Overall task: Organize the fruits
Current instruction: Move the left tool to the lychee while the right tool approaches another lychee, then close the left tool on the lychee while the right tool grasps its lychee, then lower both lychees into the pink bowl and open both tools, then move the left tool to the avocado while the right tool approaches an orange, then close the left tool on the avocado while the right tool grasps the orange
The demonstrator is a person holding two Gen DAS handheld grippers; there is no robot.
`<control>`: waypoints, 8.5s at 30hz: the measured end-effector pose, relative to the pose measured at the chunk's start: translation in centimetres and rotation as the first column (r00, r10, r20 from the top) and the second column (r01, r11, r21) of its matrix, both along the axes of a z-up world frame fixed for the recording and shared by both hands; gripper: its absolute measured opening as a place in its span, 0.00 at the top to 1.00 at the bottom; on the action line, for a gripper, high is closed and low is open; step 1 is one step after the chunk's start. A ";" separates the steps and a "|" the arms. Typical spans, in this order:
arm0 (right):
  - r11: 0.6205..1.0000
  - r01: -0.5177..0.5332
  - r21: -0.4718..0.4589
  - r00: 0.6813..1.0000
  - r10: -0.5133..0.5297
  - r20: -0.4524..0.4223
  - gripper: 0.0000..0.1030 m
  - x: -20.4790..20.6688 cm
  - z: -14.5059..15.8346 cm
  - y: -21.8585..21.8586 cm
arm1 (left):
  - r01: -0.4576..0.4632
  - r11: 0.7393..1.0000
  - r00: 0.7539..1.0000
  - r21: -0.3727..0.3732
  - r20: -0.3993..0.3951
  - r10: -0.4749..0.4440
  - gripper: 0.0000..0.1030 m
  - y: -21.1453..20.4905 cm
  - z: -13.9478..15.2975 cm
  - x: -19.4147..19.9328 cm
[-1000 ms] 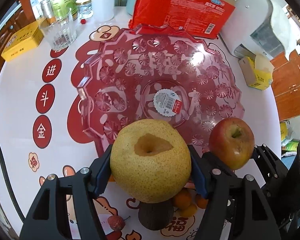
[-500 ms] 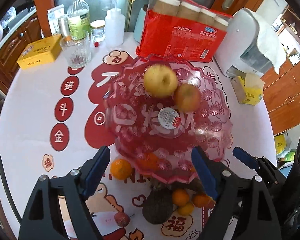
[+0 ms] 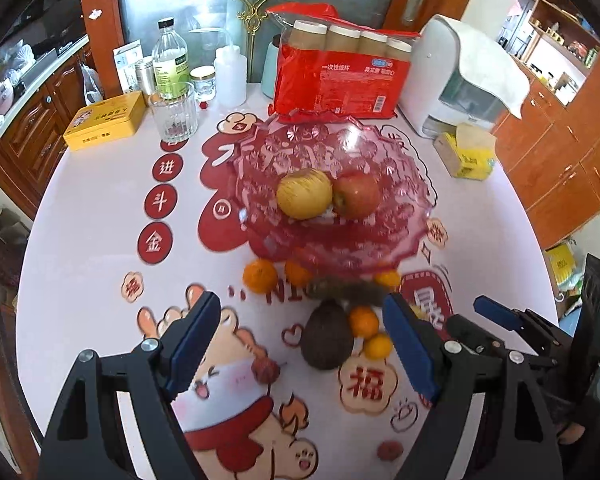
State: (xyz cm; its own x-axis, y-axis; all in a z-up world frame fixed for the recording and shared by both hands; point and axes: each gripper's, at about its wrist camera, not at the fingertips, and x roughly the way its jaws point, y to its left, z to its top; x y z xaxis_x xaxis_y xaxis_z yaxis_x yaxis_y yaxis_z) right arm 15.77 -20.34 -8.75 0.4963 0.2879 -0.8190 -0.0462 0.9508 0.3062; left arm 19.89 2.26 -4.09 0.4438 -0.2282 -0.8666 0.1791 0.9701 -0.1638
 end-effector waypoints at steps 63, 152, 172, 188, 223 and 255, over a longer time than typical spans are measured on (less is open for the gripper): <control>0.905 0.389 -0.174 0.899 -0.414 -0.142 0.46 -16.1 -9.8 8.9 | 0.439 0.897 0.894 0.057 -0.129 -0.430 0.40 1.1 -15.4 -0.5; 0.973 -0.098 -0.210 0.976 0.135 0.169 0.55 8.2 -0.2 0.3 | 0.014 1.000 0.993 -0.002 0.119 -0.013 0.24 -4.5 -3.1 5.6; 0.994 -0.056 -0.097 0.994 0.065 0.093 0.55 1.0 -1.2 -3.7 | -0.024 1.000 0.999 0.008 -0.036 0.025 0.21 -2.9 -6.5 -0.4; 0.998 -0.068 0.005 0.998 0.068 0.007 0.43 -1.2 -5.9 -4.0 | -0.028 0.999 0.980 0.039 -0.196 0.036 0.18 -3.5 -11.1 0.1; 0.974 -0.228 0.010 0.973 0.228 -0.041 0.45 2.0 -10.3 -0.5 | -0.023 0.998 0.944 -0.061 -0.331 0.002 0.37 -6.6 -16.0 4.7; 0.993 -0.082 -0.084 0.994 0.076 -0.076 0.56 0.6 -8.7 -4.2 | -0.207 0.971 0.959 -0.120 -0.223 0.176 0.46 0.2 -10.9 1.6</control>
State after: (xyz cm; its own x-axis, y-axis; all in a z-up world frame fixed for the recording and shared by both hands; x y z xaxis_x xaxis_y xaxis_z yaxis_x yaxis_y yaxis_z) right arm 16.37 -24.53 -17.47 0.4134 0.2503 -0.8755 -0.1031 0.9682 0.2281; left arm 21.49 2.42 -14.98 0.3029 -0.2829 -0.9101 -0.0609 0.9472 -0.3147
